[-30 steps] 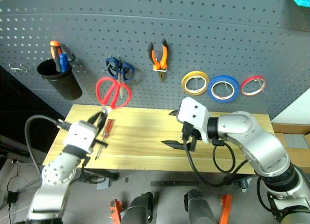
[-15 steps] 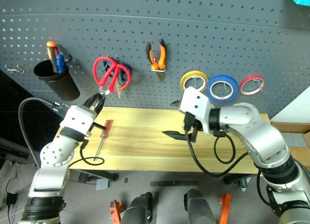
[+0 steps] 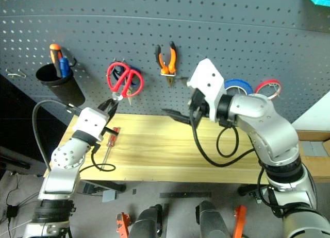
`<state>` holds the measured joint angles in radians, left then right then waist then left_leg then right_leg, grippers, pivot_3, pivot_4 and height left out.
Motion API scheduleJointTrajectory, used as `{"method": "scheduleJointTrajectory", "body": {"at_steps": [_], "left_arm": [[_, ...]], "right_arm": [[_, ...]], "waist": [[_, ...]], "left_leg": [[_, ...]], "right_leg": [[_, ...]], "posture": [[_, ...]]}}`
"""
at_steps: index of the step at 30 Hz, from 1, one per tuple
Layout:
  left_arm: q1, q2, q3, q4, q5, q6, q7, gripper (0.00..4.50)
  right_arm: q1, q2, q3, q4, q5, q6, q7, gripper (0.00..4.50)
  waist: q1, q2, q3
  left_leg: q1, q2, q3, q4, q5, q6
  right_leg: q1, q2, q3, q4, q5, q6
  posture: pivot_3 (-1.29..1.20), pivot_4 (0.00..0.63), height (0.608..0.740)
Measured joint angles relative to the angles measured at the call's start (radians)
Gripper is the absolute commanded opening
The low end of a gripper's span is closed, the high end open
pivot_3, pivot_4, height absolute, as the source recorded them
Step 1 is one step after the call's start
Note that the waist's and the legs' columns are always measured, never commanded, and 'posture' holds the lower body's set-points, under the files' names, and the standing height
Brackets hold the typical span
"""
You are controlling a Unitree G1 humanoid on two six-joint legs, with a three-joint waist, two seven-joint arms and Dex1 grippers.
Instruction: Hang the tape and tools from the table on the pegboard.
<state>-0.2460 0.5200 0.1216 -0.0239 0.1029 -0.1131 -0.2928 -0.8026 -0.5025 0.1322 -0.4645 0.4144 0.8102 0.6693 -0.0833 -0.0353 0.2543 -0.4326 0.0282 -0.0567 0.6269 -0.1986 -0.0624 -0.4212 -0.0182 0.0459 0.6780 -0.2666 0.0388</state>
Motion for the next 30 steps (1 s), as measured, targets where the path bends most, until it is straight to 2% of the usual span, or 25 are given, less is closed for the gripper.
{"method": "scheduleJointTrajectory", "body": {"at_steps": [9, 17, 21, 26, 30], "left_arm": [[-0.004, -0.026, 0.0, 0.014, -0.006, 0.062, 0.018, 0.28], [0.0, -0.043, 0.0, 0.034, -0.026, 0.111, 0.015, 3.05], [0.048, -0.049, 0.0, 0.027, -0.04, 0.13, -0.002, 4.44], [0.134, -0.053, 0.003, 0.028, -0.059, 0.289, -0.019, 4.48], [0.138, -0.053, 0.036, 0.042, -0.106, 0.431, -0.024, 4.48]], "right_arm": [[-0.001, 0.002, 0.002, 0.006, 0.0, 0.001, -0.017, 4.5], [-0.001, 0.009, 0.009, 0.013, -0.001, 0.001, -0.022, 4.5], [0.019, 0.005, 0.019, 0.01, -0.006, 0.006, -0.025, 4.5], [0.085, 0.019, 0.058, -0.014, -0.01, 0.081, -0.079, 4.5], [0.137, 0.135, 0.095, -0.028, -0.022, 0.199, -0.208, 4.5]], "waist": [[0.0, 0.0, 0.0], [0.0, 0.0, 0.0], [-0.001, 0.0, 0.0], [-0.002, 0.001, 0.0], [-0.001, 0.001, 0.002]], "left_leg": [[0.0, 0.0, 0.0, 0.0, 0.0, 0.0], [0.0, 0.0, 0.0, 0.001, 0.0, 0.0], [0.0, 0.0, 0.0, 0.0, 0.0, 0.0], [0.0, 0.001, -0.001, 0.001, 0.0, 0.0], [0.0, 0.001, -0.002, 0.001, 0.0, 0.0]], "right_leg": [[0.0, 0.0, 0.0, 0.001, 0.0, 0.0], [0.0, 0.0, 0.0, 0.001, 0.0, 0.0], [0.0, 0.0, 0.0, 0.001, 0.0, 0.0], [0.0, 0.0, 0.0, 0.002, 0.0, 0.0], [0.0, 0.001, -0.001, 0.002, 0.0, 0.0]], "posture": [[-0.12, 0.245, 0.74], [-0.13, 0.25, 0.74], [-0.12, 0.255, 0.74], [-0.11, 0.273, 0.74], [-0.1, 0.29, 0.74]]}}
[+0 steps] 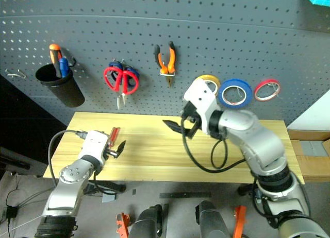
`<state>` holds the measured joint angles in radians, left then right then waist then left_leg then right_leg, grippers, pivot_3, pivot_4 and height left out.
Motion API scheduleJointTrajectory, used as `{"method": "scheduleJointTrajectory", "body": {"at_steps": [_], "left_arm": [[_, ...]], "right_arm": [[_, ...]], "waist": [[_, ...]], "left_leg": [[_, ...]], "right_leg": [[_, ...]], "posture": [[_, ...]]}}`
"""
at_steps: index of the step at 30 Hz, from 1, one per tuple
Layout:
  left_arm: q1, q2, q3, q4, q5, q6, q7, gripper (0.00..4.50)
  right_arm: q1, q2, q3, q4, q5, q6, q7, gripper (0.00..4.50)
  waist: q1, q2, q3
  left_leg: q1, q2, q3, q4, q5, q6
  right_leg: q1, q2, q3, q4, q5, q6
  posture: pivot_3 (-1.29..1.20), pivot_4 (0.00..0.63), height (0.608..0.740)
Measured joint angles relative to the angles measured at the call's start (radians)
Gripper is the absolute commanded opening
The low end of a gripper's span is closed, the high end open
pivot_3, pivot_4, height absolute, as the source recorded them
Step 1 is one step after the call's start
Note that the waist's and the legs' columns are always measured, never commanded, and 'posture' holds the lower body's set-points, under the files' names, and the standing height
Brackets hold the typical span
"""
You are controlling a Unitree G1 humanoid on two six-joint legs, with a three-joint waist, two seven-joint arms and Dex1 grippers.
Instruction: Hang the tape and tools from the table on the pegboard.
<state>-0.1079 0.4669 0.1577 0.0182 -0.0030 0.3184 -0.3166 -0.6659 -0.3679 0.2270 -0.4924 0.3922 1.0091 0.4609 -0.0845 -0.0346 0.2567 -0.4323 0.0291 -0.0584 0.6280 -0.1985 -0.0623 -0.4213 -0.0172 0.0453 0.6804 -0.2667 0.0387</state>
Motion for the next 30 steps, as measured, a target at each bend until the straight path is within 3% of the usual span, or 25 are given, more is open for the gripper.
{"method": "scheduleJointTrajectory", "body": {"at_steps": [8, 14, 21, 26, 30], "left_arm": [[-0.19, 0.015, 0.13, 0.184, -0.113, 0.232, 0.015, 4.48], [-0.321, 0.029, 0.14, 0.396, -0.134, 0.259, 0.009, 4.48], [-0.494, 0.037, 0.072, 0.669, -0.108, 0.206, -0.016, 4.48], [-0.544, 0.037, 0.047, 0.745, -0.096, 0.169, -0.017, 4.48], [-0.555, 0.037, 0.044, 0.769, -0.091, 0.15, -0.002, 3.27]], "right_arm": [[0.016, 0.198, 0.066, 0.054, -0.033, 0.152, -0.17, 4.5], [-0.076, 0.229, 0.087, 0.168, -0.08, 0.155, -0.203, 4.5], [-0.127, 0.242, 0.086, 0.206, -0.094, 0.153, -0.185, 4.5], [-0.136, 0.254, 0.087, 0.206, -0.095, 0.156, -0.176, 4.5], [-0.142, 0.249, 0.089, 0.2, -0.094, 0.16, -0.155, 4.5]], "waist": [[0.0, 0.0, 0.028], [0.001, -0.001, 0.054], [0.0, -0.002, 0.072], [-0.003, -0.001, 0.072], [-0.005, -0.001, 0.072]], "left_leg": [[0.0, 0.0, -0.001, 0.001, 0.0, 0.0], [-0.001, -0.001, -0.001, 0.0, 0.0, 0.0], [-0.003, -0.001, -0.001, -0.001, 0.0, 0.0], [-0.002, 0.0, 0.0, -0.001, 0.0, 0.0], [-0.002, 0.0, 0.0, 0.0, 0.0, 0.0]], "right_leg": [[0.0, 0.001, -0.001, 0.0, 0.0, 0.0], [-0.001, 0.0, -0.002, 0.0, 0.0, 0.0], [-0.003, -0.001, -0.002, -0.001, -0.001, 0.001], [-0.003, -0.001, -0.001, 0.0, -0.001, 0.001], [-0.003, -0.001, -0.001, 0.0, -0.001, 0.001]], "posture": [[-0.1, 0.348, 0.74], [-0.11, 0.374, 0.74], [-0.15, 0.381, 0.74], [-0.17, 0.373, 0.74], [-0.17, 0.36, 0.74]]}}
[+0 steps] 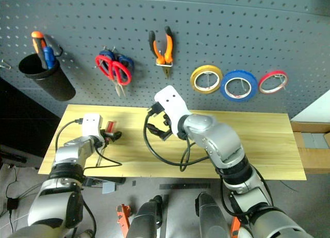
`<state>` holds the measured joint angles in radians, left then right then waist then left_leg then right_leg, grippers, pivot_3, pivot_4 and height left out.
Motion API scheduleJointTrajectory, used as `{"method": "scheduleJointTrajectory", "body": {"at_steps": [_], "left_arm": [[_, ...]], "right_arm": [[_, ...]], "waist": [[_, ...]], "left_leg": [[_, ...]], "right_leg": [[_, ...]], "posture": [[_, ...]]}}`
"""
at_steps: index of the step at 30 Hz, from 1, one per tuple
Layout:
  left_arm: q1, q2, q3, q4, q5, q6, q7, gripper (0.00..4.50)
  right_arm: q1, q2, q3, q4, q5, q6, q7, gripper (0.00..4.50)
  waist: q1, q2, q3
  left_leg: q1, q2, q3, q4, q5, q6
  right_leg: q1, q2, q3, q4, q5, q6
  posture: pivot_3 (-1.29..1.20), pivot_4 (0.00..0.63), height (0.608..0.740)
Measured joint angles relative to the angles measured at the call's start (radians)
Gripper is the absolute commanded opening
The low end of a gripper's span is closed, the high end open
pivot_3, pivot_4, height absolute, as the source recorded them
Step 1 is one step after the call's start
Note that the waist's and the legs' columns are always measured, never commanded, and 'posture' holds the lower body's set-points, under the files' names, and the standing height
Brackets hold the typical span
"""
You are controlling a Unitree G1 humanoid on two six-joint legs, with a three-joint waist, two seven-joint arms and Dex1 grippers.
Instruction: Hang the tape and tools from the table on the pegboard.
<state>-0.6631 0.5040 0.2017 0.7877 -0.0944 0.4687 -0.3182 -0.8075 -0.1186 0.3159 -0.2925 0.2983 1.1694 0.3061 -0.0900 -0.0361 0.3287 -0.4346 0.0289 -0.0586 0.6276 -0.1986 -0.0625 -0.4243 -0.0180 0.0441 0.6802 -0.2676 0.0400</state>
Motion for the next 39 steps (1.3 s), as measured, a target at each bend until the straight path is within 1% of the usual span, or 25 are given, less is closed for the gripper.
{"method": "scheduleJointTrajectory", "body": {"at_steps": [5, 7, 10, 13, 16, 20, 24, 27, 32, 36, 39], "left_arm": [[0.028, 0.0, 0.0, -0.037, 0.001, 0.005, 0.002, 1.62], [0.046, 0.001, -0.001, -0.059, 0.001, 0.008, 0.003, 0.89], [0.092, 0.006, -0.004, -0.109, 0.003, -0.015, -0.007, 0.83], [0.179, 0.019, -0.024, -0.197, 0.009, -0.058, -0.042, 0.83], [0.236, 0.019, -0.015, -0.261, 0.006, -0.086, -0.033, 0.83], [0.318, -0.014, 0.032, -0.399, -0.016, -0.172, 0.005, 0.83], [0.385, -0.053, 0.035, -0.578, -0.018, -0.263, 0.024, 0.83], [0.39, -0.055, 0.041, -0.687, 0.003, -0.314, 0.066, 0.83], [0.353, -0.017, 0.092, -0.82, 0.044, -0.394, 0.146, 0.83], [0.273, 0.019, 0.133, -0.861, 0.049, -0.418, 0.183, 0.83], [0.193, 0.041, 0.158, -0.859, 0.047, -0.433, 0.202, 0.83]], "right_arm": [[-0.014, -0.041, 0.031, -0.053, 0.034, -0.008, 0.091, 4.5], [-0.02, -0.052, 0.046, -0.061, 0.037, -0.024, 0.116, 4.5], [-0.021, -0.061, 0.069, -0.061, 0.034, -0.066, 0.14, 4.5], [-0.022, -0.076, 0.087, -0.063, 0.024, -0.124, 0.16, 4.5], [-0.022, -0.096, 0.102, -0.064, 0.015, -0.17, 0.191, 4.5], [-0.021, -0.117, 0.111, -0.065, -0.002, -0.24, 0.232, 4.5], [-0.015, -0.136, 0.122, -0.066, -0.009, -0.311, 0.272, 4.5], [-0.013, -0.156, 0.115, -0.066, -0.007, -0.334, 0.305, 4.5], [-0.012, -0.188, 0.086, -0.066, -0.001, -0.352, 0.345, 4.5], [-0.022, -0.198, 0.085, -0.06, -0.002, -0.386, 0.374, 4.5], [-0.042, -0.198, 0.078, -0.029, -0.007, -0.418, 0.389, 4.5]], "waist": [[-0.002, 0.0, 0.0], [-0.003, 0.0, 0.0], [-0.004, 0.0, 0.0], [-0.007, -0.001, -0.001], [-0.006, -0.002, -0.002], [-0.004, -0.006, -0.005], [0.001, -0.011, -0.009], [0.002, -0.017, -0.015], [0.004, -0.019, -0.027], [0.005, -0.02, -0.042], [0.006, -0.021, -0.051]], "left_leg": [[0.0, 0.0, 0.0, 0.0, 0.0, 0.0], [0.0, 0.0, 0.0, 0.0, 0.0, 0.0], [0.0, 0.0, 0.0, 0.0, 0.0, 0.0], [0.0, 0.001, 0.0, -0.001, 0.0, -0.001], [0.0, 0.001, 0.0, -0.001, 0.0, -0.001], [0.0, 0.001, 0.0, 0.0, 0.0, -0.001], [-0.001, 0.001, 0.0, 0.0, 0.0, -0.002], [-0.001, 0.0, 0.0, 0.0, 0.0, -0.002], [-0.001, -0.001, 0.0, 0.0, 0.0, -0.002], [-0.001, -0.001, 0.001, 0.0, 0.0, -0.002], [-0.001, -0.001, 0.0, 0.001, 0.0, -0.002]], "right_leg": [[0.0, 0.0, 0.0, 0.0, 0.0, 0.0], [0.0, 0.0, 0.0, 0.0, 0.0, 0.0], [0.0, 0.0, 0.0, 0.0, 0.0, 0.0], [-0.001, -0.001, 0.0, -0.001, 0.0, 0.0], [-0.001, -0.002, 0.0, -0.001, 0.0, 0.0], [0.0, -0.004, 0.0, -0.001, 0.0, 0.0], [0.0, -0.005, -0.001, -0.001, 0.0, 0.0], [0.0, -0.005, -0.001, -0.001, 0.0, 0.0], [0.0, -0.004, -0.002, -0.001, 0.0, -0.001], [0.0, -0.003, -0.002, -0.001, 0.001, 0.0], [0.0, -0.003, -0.002, 0.0, 0.001, 0.0]], "posture": [[-0.16, 0.347, 0.74], [-0.15, 0.342, 0.74], [-0.16, 0.321, 0.74], [-0.16, 0.293, 0.74], [-0.17, 0.269, 0.74], [-0.18, 0.235, 0.74], [-0.17, 0.21, 0.74], [-0.15, 0.191, 0.74], [-0.12, 0.165, 0.74], [-0.1, 0.148, 0.74], [-0.09, 0.14, 0.74]]}}
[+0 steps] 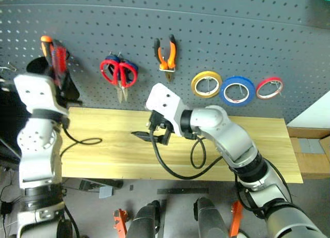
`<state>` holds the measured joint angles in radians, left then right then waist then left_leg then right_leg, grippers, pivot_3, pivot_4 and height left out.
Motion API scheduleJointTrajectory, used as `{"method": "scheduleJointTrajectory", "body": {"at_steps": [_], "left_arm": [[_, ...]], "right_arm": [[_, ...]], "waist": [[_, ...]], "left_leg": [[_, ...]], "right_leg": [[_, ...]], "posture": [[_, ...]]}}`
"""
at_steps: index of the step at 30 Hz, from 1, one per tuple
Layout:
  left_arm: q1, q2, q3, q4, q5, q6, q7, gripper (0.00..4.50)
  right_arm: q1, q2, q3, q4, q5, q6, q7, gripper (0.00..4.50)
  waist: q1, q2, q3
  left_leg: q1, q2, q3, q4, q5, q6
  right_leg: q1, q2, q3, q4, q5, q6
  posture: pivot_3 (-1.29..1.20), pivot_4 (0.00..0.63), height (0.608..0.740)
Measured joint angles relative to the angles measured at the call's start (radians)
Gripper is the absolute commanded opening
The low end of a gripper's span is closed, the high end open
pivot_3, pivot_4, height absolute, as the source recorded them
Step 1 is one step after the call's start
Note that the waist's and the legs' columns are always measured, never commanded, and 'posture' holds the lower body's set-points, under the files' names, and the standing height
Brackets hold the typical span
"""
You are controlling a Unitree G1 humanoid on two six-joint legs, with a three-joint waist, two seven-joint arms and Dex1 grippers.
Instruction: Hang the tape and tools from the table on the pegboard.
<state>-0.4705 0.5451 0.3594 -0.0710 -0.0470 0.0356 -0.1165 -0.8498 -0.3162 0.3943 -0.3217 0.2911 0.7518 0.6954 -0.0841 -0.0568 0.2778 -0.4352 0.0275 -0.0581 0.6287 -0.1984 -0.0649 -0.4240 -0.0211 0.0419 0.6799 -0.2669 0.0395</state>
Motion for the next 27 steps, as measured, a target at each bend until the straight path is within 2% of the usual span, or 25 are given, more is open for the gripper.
{"method": "scheduleJointTrajectory", "body": {"at_steps": [5, 15, 27], "left_arm": [[-0.135, 0.022, 0.019, 0.079, -0.023, -0.026, 0.014, 0.83], [-0.363, 0.075, 0.039, 0.477, -0.024, -0.236, 0.033, 0.83], [-0.465, 0.071, -0.001, 0.776, -0.005, -0.442, 0.082, 0.83]], "right_arm": [[-0.021, 0.007, -0.002, 0.041, -0.006, -0.034, 0.014, 4.5], [-0.055, 0.035, -0.016, 0.07, -0.016, -0.042, 0.016, 4.5], [-0.061, 0.031, -0.016, 0.066, -0.026, -0.03, 0.021, 4.5]], "waist": [[0.0, -0.001, -0.016], [-0.002, -0.004, -0.031], [-0.013, -0.004, -0.04]], "left_leg": [[0.0, 0.0, 0.0, 0.0, 0.0, -0.001], [0.0, 0.0, 0.0, 0.001, 0.001, -0.002], [0.001, 0.0, 0.0, 0.001, 0.002, -0.004]], "right_leg": [[0.0, 0.001, 0.0, 0.0, 0.0, 0.0], [0.0, 0.001, 0.0, 0.001, 0.001, -0.001], [0.0, 0.001, 0.0, 0.002, 0.001, -0.001]], "posture": [[-0.09, 0.129, 0.74], [-0.13, 0.126, 0.74], [-0.15, 0.133, 0.74]]}}
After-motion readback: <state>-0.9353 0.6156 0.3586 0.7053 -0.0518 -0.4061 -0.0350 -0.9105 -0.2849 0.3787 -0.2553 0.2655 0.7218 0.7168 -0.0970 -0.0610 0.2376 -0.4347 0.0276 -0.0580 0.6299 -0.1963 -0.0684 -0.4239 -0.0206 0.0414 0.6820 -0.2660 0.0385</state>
